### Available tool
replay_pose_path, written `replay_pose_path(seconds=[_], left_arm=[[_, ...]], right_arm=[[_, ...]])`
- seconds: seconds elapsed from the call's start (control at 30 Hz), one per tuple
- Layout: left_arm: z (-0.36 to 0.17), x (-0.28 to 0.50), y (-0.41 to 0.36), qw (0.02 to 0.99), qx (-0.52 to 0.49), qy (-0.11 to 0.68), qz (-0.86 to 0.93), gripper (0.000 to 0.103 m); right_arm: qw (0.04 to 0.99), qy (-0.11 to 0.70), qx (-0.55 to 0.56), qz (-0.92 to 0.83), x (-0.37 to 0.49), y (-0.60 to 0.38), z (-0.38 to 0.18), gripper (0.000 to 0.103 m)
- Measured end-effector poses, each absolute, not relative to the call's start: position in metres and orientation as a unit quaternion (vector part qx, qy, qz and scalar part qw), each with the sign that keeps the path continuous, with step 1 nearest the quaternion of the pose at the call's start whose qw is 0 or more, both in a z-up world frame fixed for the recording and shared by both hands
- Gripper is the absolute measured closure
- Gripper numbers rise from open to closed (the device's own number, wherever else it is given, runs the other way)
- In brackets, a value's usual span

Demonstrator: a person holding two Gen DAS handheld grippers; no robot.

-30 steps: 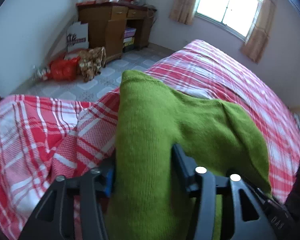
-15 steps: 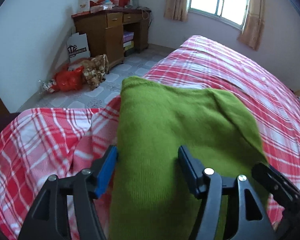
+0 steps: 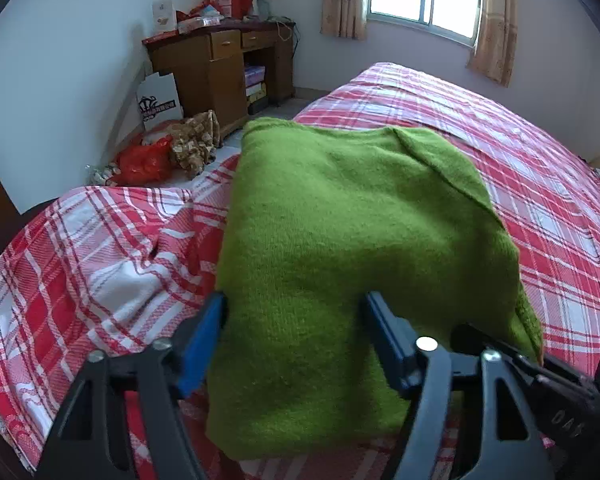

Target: Fold small clothes

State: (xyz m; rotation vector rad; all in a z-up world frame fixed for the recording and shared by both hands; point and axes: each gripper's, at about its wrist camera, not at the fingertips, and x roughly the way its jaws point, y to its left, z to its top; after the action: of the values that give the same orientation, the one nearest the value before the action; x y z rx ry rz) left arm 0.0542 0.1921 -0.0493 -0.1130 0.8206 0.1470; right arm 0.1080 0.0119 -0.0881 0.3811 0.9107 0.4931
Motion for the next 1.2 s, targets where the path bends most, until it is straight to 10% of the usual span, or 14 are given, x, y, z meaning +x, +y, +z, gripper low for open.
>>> replay_pose_path(seconds=[0.4,0.77,0.87,1.2], left_arm=[[-0.052,0.041,0.196,0.911,-0.035,0.403,0.083,0.039],[-0.061,-0.008,0.193,0.911,-0.021,0.399,0.099,0.034],[-0.059,-0.025,0.188,0.911,-0.019,0.401,0.094,0.03],[-0.042,-0.073,0.174,0.92,-0.013,0.385,0.073,0.018]], right_arm=[[0.809,0.446,0.286,0.256,0.097,-0.01,-0.107,0.079],[0.909,0.377,0.099,0.145,0.005,-0.006,-0.058,0.057],[0.924,0.355,0.056,0.127,-0.017,-0.005,-0.042,0.029],[0.941,0.321,0.028,0.107,-0.07,0.002,-0.013,0.028]])
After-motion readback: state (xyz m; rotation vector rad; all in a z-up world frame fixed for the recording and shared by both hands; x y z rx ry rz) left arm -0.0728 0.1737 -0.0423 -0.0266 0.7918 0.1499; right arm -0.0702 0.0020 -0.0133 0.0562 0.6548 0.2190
